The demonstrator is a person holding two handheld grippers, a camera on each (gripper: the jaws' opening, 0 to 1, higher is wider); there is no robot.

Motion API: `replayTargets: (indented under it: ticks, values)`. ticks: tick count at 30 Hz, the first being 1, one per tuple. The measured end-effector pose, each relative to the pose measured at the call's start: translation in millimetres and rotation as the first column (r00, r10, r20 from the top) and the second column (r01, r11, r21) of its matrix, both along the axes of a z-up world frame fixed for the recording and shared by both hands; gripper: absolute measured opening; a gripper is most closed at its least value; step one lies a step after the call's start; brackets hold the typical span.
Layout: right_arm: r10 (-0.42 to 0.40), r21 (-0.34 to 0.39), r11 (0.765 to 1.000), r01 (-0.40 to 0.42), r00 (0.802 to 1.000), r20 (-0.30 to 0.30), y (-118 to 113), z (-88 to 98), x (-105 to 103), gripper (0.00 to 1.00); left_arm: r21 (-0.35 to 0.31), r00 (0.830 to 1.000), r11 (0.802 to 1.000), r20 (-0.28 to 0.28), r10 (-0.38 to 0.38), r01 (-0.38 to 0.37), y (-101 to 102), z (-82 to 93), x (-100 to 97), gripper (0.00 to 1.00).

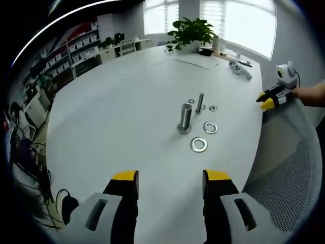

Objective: Place the washer onto the threaded stud by aligning its center hole with the stud, sliding it down to the base, and recovering from edge contact or off-axis alignment until the washer reaches the visible bottom stop.

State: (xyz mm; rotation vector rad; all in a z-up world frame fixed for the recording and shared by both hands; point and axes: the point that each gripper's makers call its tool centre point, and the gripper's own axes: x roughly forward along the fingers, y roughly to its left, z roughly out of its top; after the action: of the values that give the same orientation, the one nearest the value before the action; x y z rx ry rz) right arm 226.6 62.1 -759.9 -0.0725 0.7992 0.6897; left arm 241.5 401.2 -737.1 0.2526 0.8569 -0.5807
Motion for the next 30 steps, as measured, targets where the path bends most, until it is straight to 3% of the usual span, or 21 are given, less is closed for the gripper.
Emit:
replayTargets:
  ticks: [11,13,18,21,25,30]
  values:
    - [0.017,0.003,1.000,-0.017,1.000,0.002,2.6,0.7,-0.3,0.27,0.006,0.995,0.997,-0.072,-0.075,0.076,-12.0,-17.8,5.0,0.45]
    - [0.020,-0.003,1.000,-0.020,1.000,0.004,2.4,0.4,-0.2,0.27,-0.010,0.990,0.997,-0.120,-0.075,0.074,-13.5,-23.3,4.8,0.45]
    - [0.016,-0.005,1.000,-0.016,1.000,0.001,2.0,0.0,-0.4,0.27,0.072,0.982,0.987,-0.140,-0.130,0.141,-9.6,-33.2,10.3,0.48]
    - [0.014,-0.002,1.000,-0.014,1.000,0.002,2.2,0.4,-0.4,0.27,0.068,0.978,0.986,-0.157,-0.139,0.151,-11.8,-37.2,11.8,0.48]
    - [0.012,0.000,1.000,-0.012,1.000,0.004,2.2,0.8,0.1,0.27,0.046,0.972,0.984,-0.174,-0.161,0.171,-26.2,-39.9,14.9,0.48]
    - [0.014,-0.006,1.000,-0.014,1.000,-0.001,1.9,-0.1,-0.2,0.27,0.059,0.954,0.965,-0.177,-0.244,0.257,-48.5,-42.4,18.9,0.48]
